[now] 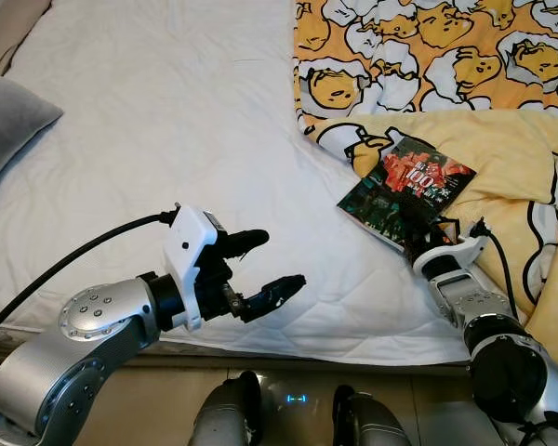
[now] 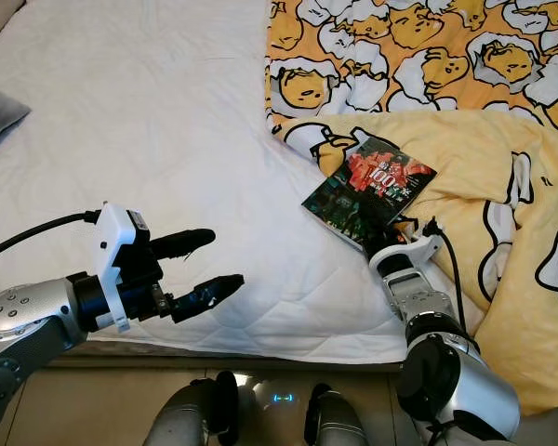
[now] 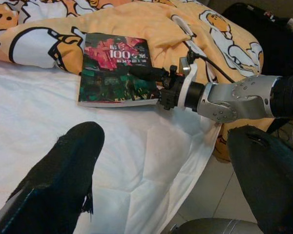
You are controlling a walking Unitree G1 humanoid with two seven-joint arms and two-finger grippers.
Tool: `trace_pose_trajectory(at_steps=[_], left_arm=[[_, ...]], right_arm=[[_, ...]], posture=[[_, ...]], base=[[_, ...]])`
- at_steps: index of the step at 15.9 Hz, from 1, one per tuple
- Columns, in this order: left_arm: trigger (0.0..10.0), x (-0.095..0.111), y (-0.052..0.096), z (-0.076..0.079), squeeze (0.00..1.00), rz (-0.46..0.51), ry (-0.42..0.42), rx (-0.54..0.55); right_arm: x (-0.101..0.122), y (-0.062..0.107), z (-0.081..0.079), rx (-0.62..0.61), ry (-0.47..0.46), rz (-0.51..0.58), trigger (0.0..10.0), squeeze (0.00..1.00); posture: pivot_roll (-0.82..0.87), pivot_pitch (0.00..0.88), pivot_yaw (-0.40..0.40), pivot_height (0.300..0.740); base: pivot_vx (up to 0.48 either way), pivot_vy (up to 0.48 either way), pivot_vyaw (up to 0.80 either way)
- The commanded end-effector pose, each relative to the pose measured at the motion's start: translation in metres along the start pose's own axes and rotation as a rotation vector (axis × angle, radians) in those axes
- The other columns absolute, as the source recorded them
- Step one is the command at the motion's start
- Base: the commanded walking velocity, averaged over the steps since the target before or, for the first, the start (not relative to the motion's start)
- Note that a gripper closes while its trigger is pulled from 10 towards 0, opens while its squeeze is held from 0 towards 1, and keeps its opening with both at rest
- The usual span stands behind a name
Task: Clean up the room
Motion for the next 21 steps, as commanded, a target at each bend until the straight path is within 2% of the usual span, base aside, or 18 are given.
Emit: trace_pose_trajectory(at_steps=[1,7,9,10,13,15,17,18,19,20,21], left_arm=[[10.0,-0.001,0.002,-0.002,0.96,0.005,0.005,-0.008],[10.0,-0.004,0.000,-0.005,0.96,0.014,0.006,-0.019],[10.0,-0.002,-0.004,-0.003,0.95,0.024,0.004,-0.025],[10.0,0.002,-0.013,0.000,0.95,0.048,0.000,-0.031],[10.0,0.003,-0.019,0.000,0.96,0.068,-0.002,-0.023],[10.0,0.003,-0.023,-0.008,0.97,0.078,-0.025,0.046],[10.0,0.005,-0.028,-0.028,0.98,0.138,-0.112,0.241],[10.0,0.001,-0.030,-0.038,0.99,0.111,-0.111,0.317],[10.0,-0.003,-0.032,-0.042,0.96,0.067,-0.039,0.248],[10.0,-0.001,-0.033,-0.043,0.96,0.084,-0.035,0.238],[10.0,0.005,-0.034,-0.048,1.00,0.143,0.065,0.216]], right_arm=[[-0.005,0.003,0.004,0.001,-0.042,0.006,0.0,0.00],[-0.003,0.003,0.002,0.029,-0.051,0.022,0.0,0.00],[-0.002,0.003,0.001,0.040,-0.053,0.027,0.0,0.00],[-0.002,0.003,0.001,0.048,-0.045,0.022,0.0,0.00],[-0.002,0.004,0.001,0.057,-0.032,0.012,0.0,0.00],[-0.001,0.006,0.001,0.073,-0.009,0.001,0.0,0.00],[0.000,0.006,-0.006,0.155,0.055,-0.048,0.0,0.00],[-0.001,0.005,-0.014,0.239,0.121,-0.114,0.0,0.00],[-0.004,0.006,-0.028,0.365,0.202,-0.195,0.0,0.00],[-0.005,0.006,-0.030,0.390,0.213,-0.208,0.0,0.00],[-0.004,0.009,-0.041,0.470,0.260,-0.246,0.0,0.00]], posture=[[0.19,0.229,0.074,0.740],[0.17,0.187,0.075,0.740],[0.16,0.164,0.072,0.740],[0.14,0.144,0.067,0.740],[0.12,0.115,0.059,0.740],[0.11,0.099,0.057,0.740],[0.09,0.079,0.055,0.740],[0.08,0.072,0.055,0.740],[0.06,0.054,0.059,0.740],[0.06,0.054,0.059,0.740],[0.05,0.047,0.061,0.740]], base=[[0.000,0.000,0.00],[0.000,0.000,0.00],[0.000,0.000,0.00],[0.000,0.000,0.00],[0.000,0.000,0.00],[0.000,0.000,0.00],[0.000,0.000,0.00],[0.000,0.000,0.00],[0.000,0.000,0.00],[0.000,0.000,0.00],[0.000,0.000,0.00]])
Point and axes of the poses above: a point about 5 cm out from each wrist's last joint towards the gripper, its own y axis pointing back from the gripper into the wrist, its own x axis along the axis of the wrist's last joint, z = x × y, the point moved 1 cm from there along -y, pointing out of the wrist towards the gripper, and after that the axes turned 4 degrees about y, right-handed, at the moved point
